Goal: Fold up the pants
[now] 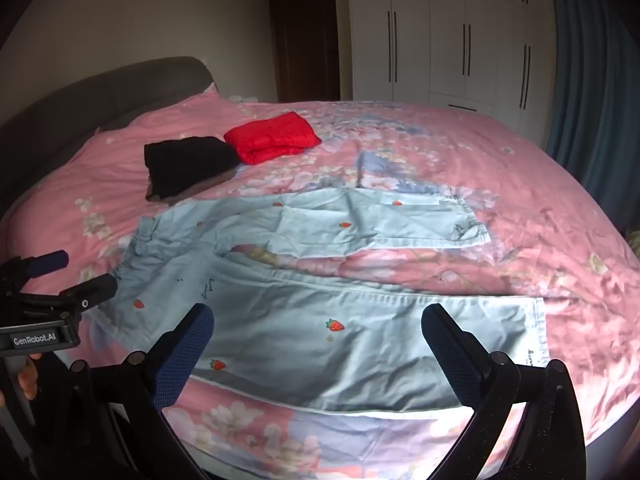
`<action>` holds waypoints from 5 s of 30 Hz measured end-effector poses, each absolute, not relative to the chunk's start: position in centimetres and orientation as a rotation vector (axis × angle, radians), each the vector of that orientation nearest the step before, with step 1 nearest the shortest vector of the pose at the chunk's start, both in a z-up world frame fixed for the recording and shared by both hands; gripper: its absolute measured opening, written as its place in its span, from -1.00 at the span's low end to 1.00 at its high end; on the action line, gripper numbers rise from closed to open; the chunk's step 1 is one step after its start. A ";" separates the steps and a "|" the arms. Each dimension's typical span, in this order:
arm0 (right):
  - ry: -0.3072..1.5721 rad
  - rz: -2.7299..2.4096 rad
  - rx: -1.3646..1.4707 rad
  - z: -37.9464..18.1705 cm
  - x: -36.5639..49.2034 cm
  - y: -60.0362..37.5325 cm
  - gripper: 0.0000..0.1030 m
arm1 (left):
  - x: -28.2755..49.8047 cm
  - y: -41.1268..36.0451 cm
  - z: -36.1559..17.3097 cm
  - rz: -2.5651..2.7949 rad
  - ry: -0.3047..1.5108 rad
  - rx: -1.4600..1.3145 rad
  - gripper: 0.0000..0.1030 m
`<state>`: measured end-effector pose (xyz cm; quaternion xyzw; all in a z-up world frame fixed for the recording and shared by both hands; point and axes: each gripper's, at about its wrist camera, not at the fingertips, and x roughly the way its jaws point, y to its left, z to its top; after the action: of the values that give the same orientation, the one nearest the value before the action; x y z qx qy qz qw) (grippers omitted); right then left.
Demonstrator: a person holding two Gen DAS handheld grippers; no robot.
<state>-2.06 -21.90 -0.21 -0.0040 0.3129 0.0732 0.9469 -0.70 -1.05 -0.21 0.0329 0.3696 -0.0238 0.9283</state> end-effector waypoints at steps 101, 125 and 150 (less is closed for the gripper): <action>0.938 0.516 -0.078 -10.6 1.1 -13.8 -0.10 | 5.9 12.9 -11.9 0.070 0.865 -0.106 0.18; 0.773 0.454 -0.299 -2.7 22.8 -15.7 -0.03 | 23.2 21.3 -11.6 0.039 0.865 -0.194 0.47; 1.112 0.698 -0.512 -10.0 34.0 -8.3 -0.60 | 28.9 21.7 -13.3 -0.206 1.000 -0.151 -0.59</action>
<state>34.02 -8.25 -9.96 -0.2352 0.5112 0.3208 0.7618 28.87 21.74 -13.26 -0.0721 0.4783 -0.0985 0.8697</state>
